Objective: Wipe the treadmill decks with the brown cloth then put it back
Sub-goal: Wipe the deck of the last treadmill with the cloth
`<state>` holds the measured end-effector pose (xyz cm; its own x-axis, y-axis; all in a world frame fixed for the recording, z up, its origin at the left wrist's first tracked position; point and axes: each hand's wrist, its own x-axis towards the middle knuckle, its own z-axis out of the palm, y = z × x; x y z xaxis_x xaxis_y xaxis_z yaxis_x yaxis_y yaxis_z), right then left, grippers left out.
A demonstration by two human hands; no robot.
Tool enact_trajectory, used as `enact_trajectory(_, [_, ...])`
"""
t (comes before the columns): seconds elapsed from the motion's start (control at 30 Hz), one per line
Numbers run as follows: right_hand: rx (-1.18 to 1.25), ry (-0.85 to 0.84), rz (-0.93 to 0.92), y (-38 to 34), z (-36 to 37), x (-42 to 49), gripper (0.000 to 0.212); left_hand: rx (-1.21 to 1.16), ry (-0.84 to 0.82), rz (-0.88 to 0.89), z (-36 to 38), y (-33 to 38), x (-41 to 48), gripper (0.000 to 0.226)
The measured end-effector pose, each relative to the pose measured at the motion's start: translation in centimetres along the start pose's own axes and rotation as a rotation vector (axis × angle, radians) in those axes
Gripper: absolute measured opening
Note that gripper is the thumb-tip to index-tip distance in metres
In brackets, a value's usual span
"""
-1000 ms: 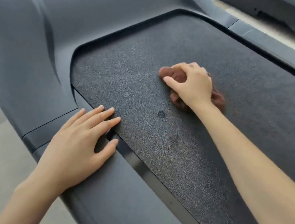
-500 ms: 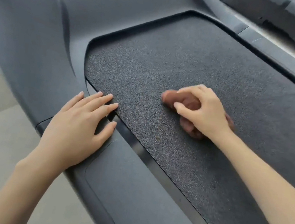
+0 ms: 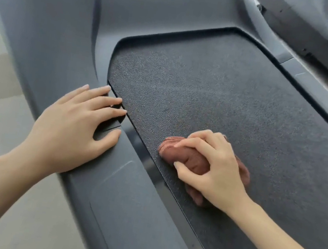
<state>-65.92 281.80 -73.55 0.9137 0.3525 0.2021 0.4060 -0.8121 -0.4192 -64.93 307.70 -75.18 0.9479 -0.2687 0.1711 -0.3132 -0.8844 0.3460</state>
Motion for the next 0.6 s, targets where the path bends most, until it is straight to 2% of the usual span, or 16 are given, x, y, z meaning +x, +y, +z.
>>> enact_trajectory(0.2, [0.035,0.066,-0.006,0.6,3.6,11.5,0.03,-0.021,0.001,-0.012,0.0,-0.2,-0.1,0.053])
enact_trajectory(0.33, [-0.051,0.101,0.121,1.7,5.0,19.2,0.033,-0.027,0.001,-0.018,-0.1,0.0,-0.3,0.049])
enact_trajectory(0.43, [-0.092,0.142,0.204,1.5,5.4,21.4,0.032,-0.027,-0.005,-0.023,-0.2,0.1,-0.2,0.05])
enact_trajectory(0.5, [-0.087,0.136,0.176,1.0,5.4,20.7,0.032,-0.03,-0.011,-0.027,-0.2,0.2,-0.2,0.05])
enact_trajectory(0.6, [-0.005,0.041,0.004,-0.6,5.2,17.3,0.03,-0.021,-0.022,-0.026,-0.3,0.1,-0.3,0.051])
